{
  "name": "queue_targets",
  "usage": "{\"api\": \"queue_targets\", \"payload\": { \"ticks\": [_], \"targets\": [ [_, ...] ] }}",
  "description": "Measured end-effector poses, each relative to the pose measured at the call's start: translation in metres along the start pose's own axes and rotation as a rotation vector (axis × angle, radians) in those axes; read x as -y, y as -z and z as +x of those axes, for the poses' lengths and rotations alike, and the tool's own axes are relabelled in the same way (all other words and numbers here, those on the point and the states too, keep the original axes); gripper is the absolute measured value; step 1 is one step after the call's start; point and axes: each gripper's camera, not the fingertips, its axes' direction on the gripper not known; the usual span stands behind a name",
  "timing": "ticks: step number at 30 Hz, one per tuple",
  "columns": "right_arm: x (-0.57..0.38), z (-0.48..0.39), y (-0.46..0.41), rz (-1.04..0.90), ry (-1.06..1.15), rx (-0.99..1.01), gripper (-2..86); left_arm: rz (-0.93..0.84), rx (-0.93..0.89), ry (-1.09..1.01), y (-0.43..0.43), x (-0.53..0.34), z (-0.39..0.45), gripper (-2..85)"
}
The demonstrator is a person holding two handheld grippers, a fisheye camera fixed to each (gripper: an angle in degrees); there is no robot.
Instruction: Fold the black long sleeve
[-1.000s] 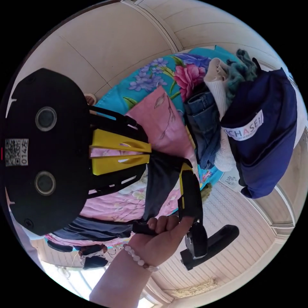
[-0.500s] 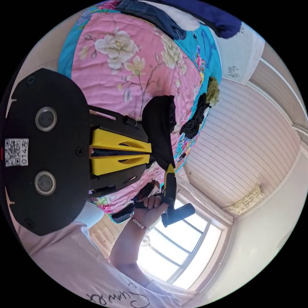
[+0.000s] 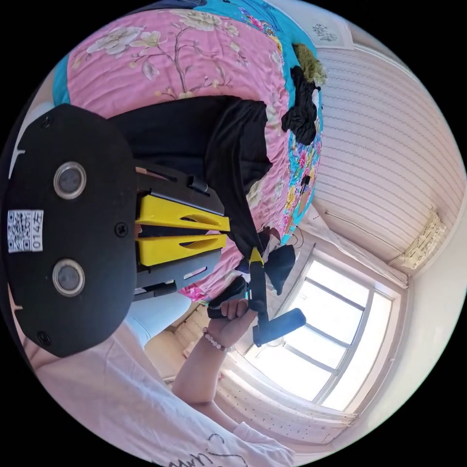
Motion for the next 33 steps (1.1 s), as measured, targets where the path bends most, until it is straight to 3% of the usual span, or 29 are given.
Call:
{"api": "queue_targets", "payload": {
  "ticks": [10, 17, 24, 33],
  "targets": [
    [-0.037, 0.088, -0.034, -0.235, -0.23, -0.047, 1.8, -0.296, -0.008, 0.092, -0.131, -0.025, -0.026, 1.6],
    [-0.02, 0.126, -0.02, -0.278, -0.257, -0.14, 5.4, -0.25, 0.097, 0.252, -0.1, -0.018, -0.12, 4.0],
    [0.153, 0.15, -0.025, -0.176, -0.066, -0.204, 6.1, -0.178, 0.305, 0.317, -0.109, 0.085, -0.271, 0.1],
    [0.322, 0.192, -0.116, -0.343, -0.015, -0.328, 10.8, -0.192, 0.37, 0.389, -0.209, 0.202, -0.401, 8.1]
  ]
}}
